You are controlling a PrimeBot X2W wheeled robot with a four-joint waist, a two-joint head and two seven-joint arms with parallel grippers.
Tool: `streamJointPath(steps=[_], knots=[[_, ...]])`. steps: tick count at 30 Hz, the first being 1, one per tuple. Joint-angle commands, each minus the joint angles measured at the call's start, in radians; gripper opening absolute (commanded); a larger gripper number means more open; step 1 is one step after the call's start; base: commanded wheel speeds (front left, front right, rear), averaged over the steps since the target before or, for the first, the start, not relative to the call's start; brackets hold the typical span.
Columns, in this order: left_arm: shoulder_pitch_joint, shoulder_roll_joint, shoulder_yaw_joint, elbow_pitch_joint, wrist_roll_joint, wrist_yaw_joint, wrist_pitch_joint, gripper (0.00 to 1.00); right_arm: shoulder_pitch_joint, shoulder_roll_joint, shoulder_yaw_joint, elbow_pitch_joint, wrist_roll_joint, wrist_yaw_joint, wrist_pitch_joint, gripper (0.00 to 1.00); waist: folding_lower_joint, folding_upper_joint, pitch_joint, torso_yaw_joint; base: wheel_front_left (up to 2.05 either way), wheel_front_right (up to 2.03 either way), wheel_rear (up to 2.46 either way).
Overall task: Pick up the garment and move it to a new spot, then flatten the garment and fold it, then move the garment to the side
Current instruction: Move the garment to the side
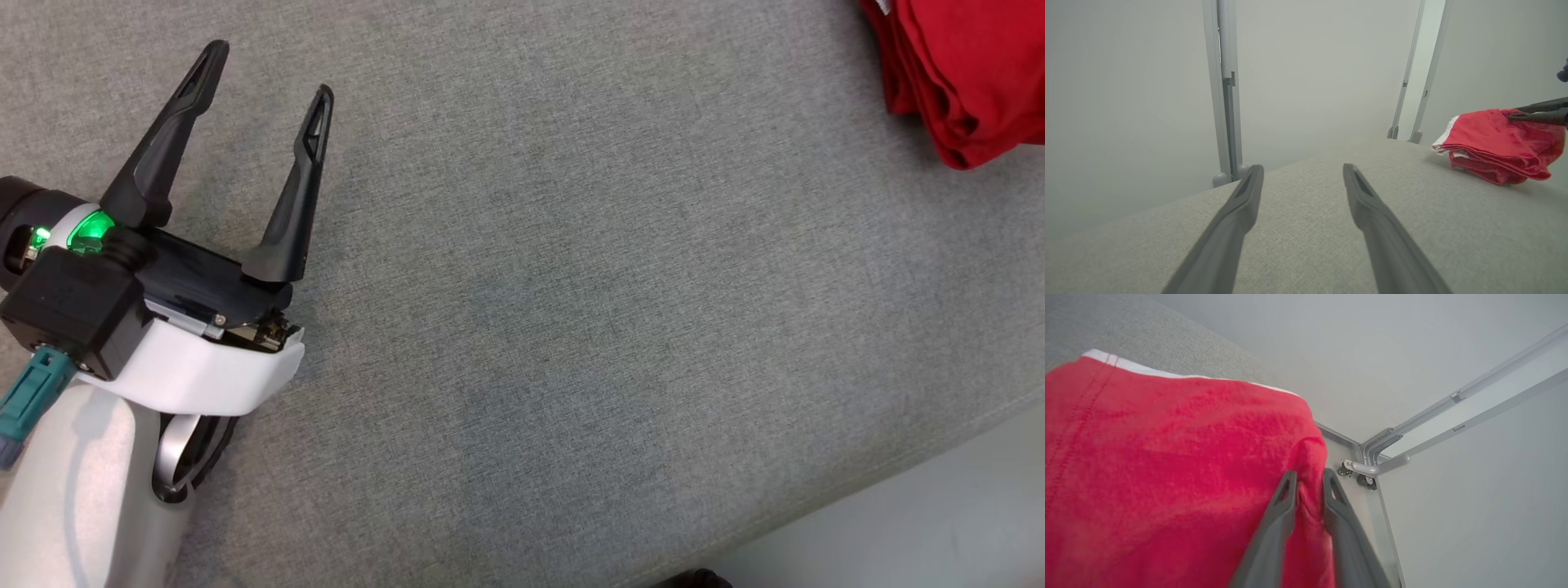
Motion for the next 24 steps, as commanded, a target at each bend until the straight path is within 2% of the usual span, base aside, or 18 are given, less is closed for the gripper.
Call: streamJointPath(steps=[1, 5, 8, 11, 17, 24], knots=[[-0.017, 0.008, 0.004, 0.005, -0.006, -0.004, -0.004, 1.00, -0.021, 0.023, -0.027, 0.044, -0.021, -0.001, -0.011, 1.00, 0.0000, 0.0000, 0.005, 0.005, 0.00, 0.00, 0.00], [-0.014, 0.011, 0.007, 0.014, -0.011, 0.002, -0.011, 1.00, -0.029, 0.061, -0.079, 0.118, -0.043, -0.001, -0.021, 1.00, 0.0000, 0.0000, 0.001, 0.009, 0.00, 0.00, 0.00], [-0.004, 0.012, 0.009, 0.019, -0.011, 0.008, -0.016, 1.00, -0.023, 0.081, -0.101, 0.131, -0.046, -0.001, -0.032, 1.00, 0.0000, 0.0000, -0.009, 0.010, 0.00, 0.00, 0.00], [0.025, 0.011, 0.025, 0.038, -0.020, 0.026, -0.026, 1.00, 0.016, 0.125, -0.173, 0.106, -0.042, -0.001, -0.051, 1.00, 0.0000, 0.0000, -0.048, 0.009, 0.00, 0.00, 0.00], [0.086, -0.001, 0.050, 0.066, -0.039, 0.063, -0.043, 1.00, 0.149, 0.198, -0.322, -0.075, -0.058, -0.001, -0.057, 1.00, 0.0000, 0.0000, -0.131, 0.029, 0.00, 0.00, 0.00], [0.147, -0.024, 0.075, 0.119, -0.066, 0.102, -0.052, 1.00, 0.381, 0.327, -0.423, -0.333, -0.081, -0.001, -0.056, 1.00, 0.0000, 0.0000, -0.229, 0.103, 0.00, 0.00, 0.00]])
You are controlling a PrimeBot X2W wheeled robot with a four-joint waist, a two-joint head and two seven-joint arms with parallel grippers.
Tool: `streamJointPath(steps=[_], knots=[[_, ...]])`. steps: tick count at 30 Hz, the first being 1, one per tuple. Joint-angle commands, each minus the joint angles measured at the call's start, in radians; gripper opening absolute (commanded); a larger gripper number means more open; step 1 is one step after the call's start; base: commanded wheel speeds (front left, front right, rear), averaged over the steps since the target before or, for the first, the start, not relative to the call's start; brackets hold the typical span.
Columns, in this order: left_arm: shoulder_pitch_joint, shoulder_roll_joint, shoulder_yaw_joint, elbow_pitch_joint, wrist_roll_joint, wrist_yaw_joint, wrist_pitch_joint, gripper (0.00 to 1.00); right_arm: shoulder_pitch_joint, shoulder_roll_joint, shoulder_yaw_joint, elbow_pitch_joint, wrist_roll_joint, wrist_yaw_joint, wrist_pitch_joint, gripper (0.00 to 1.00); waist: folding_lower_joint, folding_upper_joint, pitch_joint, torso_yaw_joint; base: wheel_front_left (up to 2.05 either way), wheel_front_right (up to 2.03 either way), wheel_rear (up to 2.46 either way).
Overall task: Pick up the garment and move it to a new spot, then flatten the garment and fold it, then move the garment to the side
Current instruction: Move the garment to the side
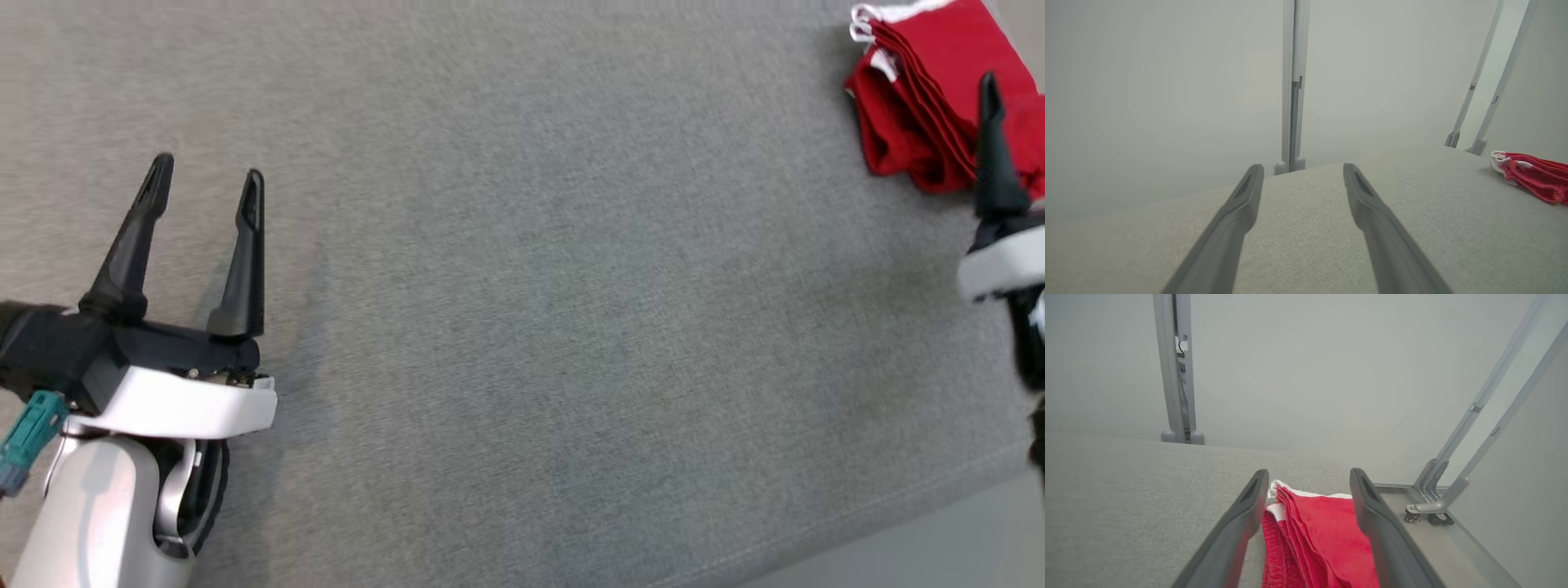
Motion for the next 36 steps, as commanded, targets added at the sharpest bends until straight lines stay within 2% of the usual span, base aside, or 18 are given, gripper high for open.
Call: streamJointPath(steps=[1, 10, 16, 25, 36], knots=[[0.011, -0.004, 0.007, 0.006, -0.010, 0.010, -0.010, 1.00, 0.048, 0.020, -0.011, -0.037, 0.009, 0.000, -0.001, 1.00, 0.0000, 0.0000, -0.056, 0.054, 0.00, 0.00, 0.00], [0.098, -0.032, 0.052, 0.057, -0.051, 0.047, -0.053, 1.00, 0.275, 0.142, -0.048, -0.298, -0.004, 0.000, 0.101, 1.00, 0.0000, 0.0000, -0.172, 0.171, 0.00, 0.00, 0.00], [0.156, -0.040, 0.058, 0.076, -0.053, 0.052, -0.069, 1.00, 0.401, 0.183, -0.059, -0.412, -0.013, 0.000, 0.163, 1.00, 0.0000, 0.0000, -0.253, 0.226, 0.00, 0.00, 0.00], [0.234, -0.037, 0.047, 0.080, -0.046, 0.057, -0.068, 1.00, 0.523, 0.202, -0.060, -0.479, -0.006, 0.000, 0.220, 1.00, 0.0000, 0.0000, -0.344, 0.244, 0.00, 0.00, 0.00], [0.319, -0.039, 0.009, 0.067, -0.047, 0.067, -0.018, 1.00, 0.648, 0.214, -0.087, -0.534, -0.004, 0.000, 0.271, 1.00, 0.0000, 0.0000, -0.428, 0.256, 0.00, 0.00, 0.00]])
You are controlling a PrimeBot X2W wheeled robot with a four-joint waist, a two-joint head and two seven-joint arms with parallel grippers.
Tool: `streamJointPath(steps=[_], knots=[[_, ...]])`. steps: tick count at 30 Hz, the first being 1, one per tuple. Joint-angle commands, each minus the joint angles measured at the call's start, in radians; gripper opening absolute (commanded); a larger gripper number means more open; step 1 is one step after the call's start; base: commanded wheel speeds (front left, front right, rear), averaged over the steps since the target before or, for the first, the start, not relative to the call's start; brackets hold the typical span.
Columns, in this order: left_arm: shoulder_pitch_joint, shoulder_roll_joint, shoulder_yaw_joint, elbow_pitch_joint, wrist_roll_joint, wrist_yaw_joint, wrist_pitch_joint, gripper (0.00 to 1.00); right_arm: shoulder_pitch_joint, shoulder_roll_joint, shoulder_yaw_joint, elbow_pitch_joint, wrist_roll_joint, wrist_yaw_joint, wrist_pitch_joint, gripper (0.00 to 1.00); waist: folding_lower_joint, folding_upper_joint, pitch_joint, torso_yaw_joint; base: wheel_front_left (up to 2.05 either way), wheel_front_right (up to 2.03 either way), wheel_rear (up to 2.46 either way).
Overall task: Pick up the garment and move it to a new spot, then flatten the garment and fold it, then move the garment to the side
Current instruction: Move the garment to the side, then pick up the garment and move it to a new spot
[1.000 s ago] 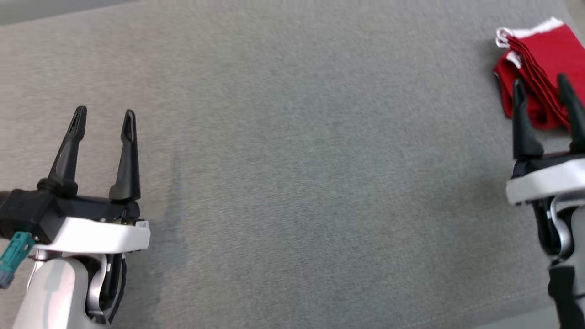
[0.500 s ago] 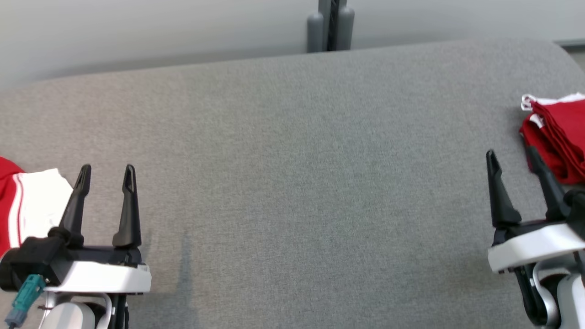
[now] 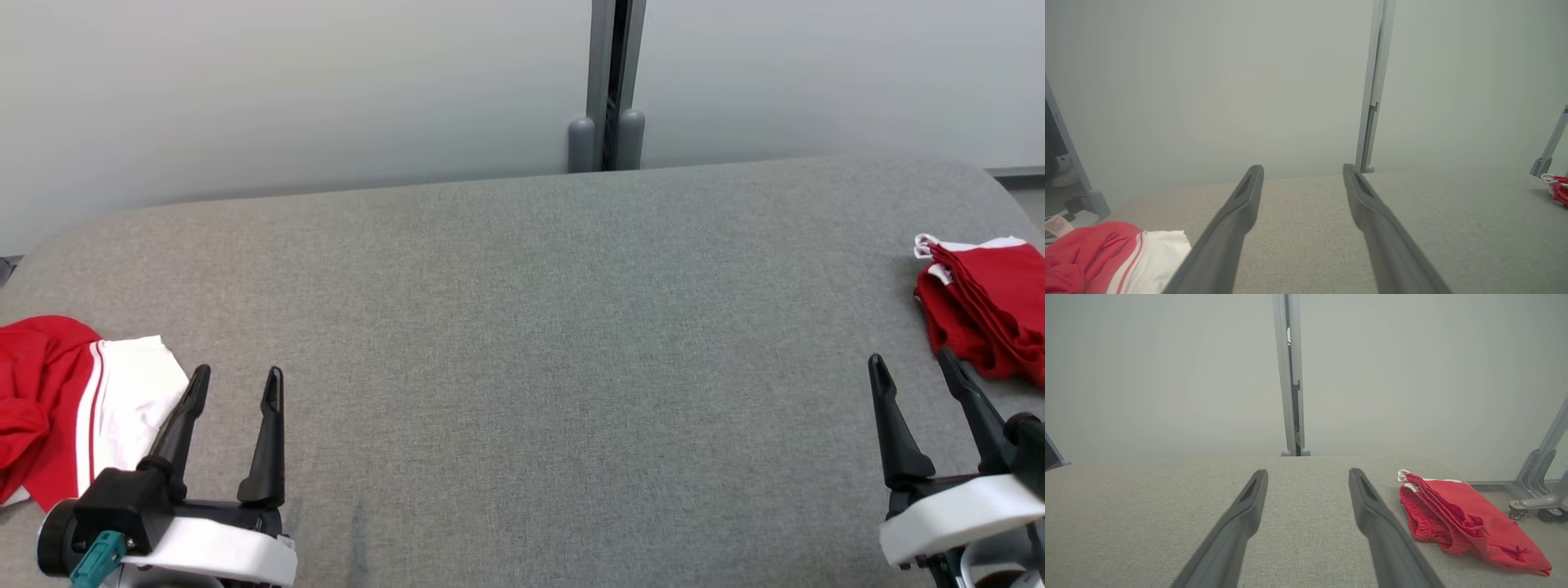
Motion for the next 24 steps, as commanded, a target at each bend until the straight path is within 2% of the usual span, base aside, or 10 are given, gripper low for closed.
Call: streamJointPath(steps=[1, 24], knots=[[0.008, 0.003, 0.001, -0.002, 0.002, 0.005, 0.002, 1.00, 0.011, 0.000, -0.005, -0.005, -0.001, 0.000, 0.005, 1.00, 0.0000, -0.0001, -0.009, 0.005, 0.00, 0.00, 0.00], [0.038, 0.019, -0.017, -0.020, -0.009, 0.019, 0.026, 1.00, 0.068, 0.016, -0.026, -0.053, 0.002, 0.000, 0.034, 1.00, 0.0000, -0.0001, -0.035, 0.006, 0.00, 0.00, 0.00]])
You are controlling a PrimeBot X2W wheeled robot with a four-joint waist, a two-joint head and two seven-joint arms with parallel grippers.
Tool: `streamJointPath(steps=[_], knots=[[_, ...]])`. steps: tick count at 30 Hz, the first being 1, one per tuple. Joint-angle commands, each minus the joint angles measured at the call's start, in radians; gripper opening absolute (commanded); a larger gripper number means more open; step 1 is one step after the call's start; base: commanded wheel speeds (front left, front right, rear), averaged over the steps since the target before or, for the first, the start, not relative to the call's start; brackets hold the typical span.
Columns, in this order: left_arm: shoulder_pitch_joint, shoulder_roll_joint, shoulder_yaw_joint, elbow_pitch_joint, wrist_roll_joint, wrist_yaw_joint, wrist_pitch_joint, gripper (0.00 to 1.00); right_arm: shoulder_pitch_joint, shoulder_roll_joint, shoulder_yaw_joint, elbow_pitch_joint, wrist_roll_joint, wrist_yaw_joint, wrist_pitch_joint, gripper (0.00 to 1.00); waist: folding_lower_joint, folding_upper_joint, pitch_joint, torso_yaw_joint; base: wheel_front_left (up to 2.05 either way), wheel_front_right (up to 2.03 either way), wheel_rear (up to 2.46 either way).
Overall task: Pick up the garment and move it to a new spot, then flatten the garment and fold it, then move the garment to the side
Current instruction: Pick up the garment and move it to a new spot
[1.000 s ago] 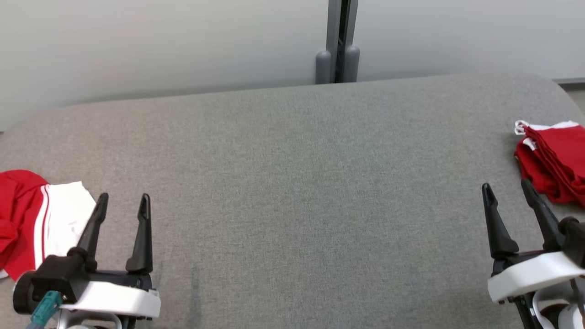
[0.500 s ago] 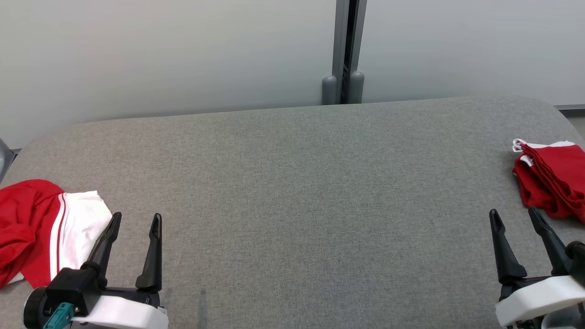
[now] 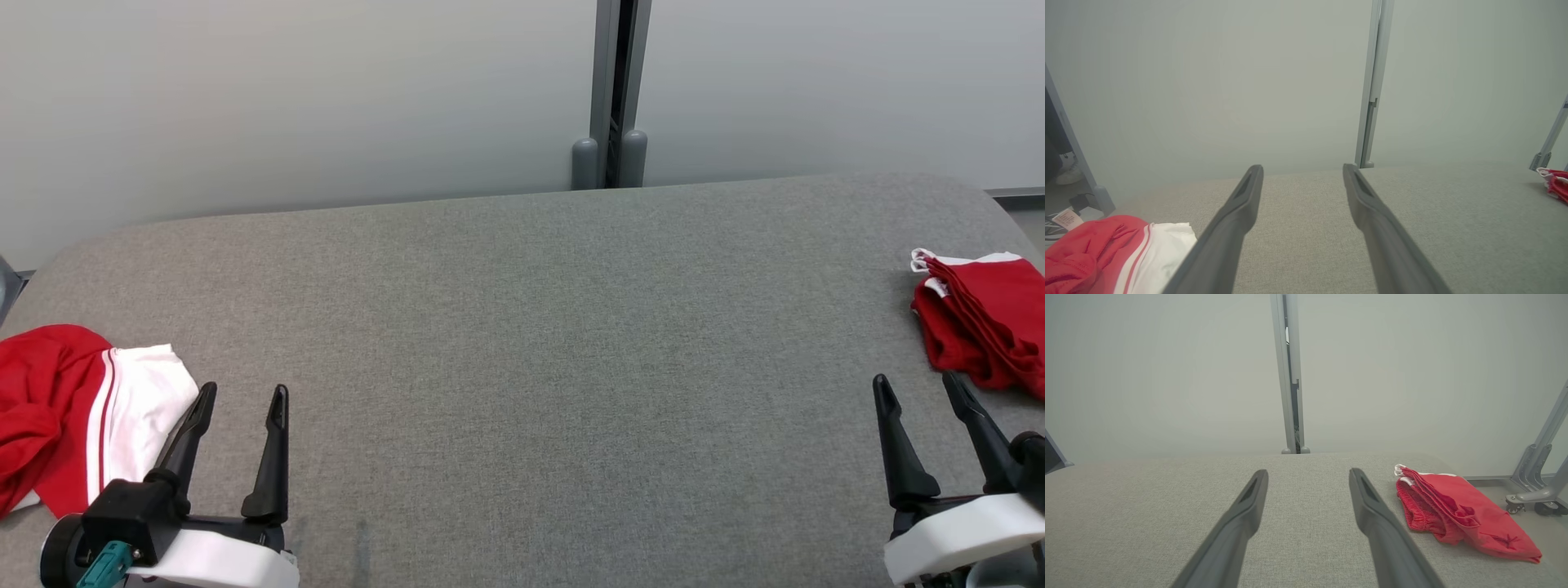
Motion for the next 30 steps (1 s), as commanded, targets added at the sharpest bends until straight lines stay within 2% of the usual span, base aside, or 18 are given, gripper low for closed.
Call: streamJointPath(steps=[1, 11, 16, 21, 30], knots=[[0.003, 0.008, 0.000, 0.000, -0.003, 0.004, -0.002, 1.00, 0.013, -0.001, -0.004, -0.005, 0.002, 0.000, 0.000, 1.00, 0.0000, -0.0001, -0.001, -0.001, 0.00, 0.00, 0.00], [-0.004, 0.014, -0.006, 0.000, -0.009, 0.010, 0.004, 1.00, 0.018, 0.006, -0.009, 0.002, 0.007, 0.000, -0.005, 1.00, 0.0000, -0.0001, -0.009, 0.004, 0.00, 0.00, 0.00], [-0.025, 0.009, -0.008, 0.004, -0.014, 0.006, -0.001, 1.00, 0.017, 0.009, -0.009, -0.009, 0.009, 0.000, -0.005, 1.00, 0.0000, -0.0001, -0.013, 0.037, 0.00, 0.00, 0.00], [-0.036, 0.003, -0.003, 0.005, -0.026, 0.009, -0.010, 1.00, 0.011, 0.012, 0.014, -0.022, 0.018, 0.000, 0.001, 1.00, 0.0000, -0.0001, -0.009, 0.106, 0.00, 0.00, 0.00], [-0.047, 0.008, 0.009, 0.020, -0.042, 0.007, -0.034, 1.00, 0.003, 0.012, 0.027, -0.030, 0.022, 0.000, -0.002, 1.00, 0.0000, -0.0001, -0.004, 0.306, 0.00, 0.00, 0.00]])
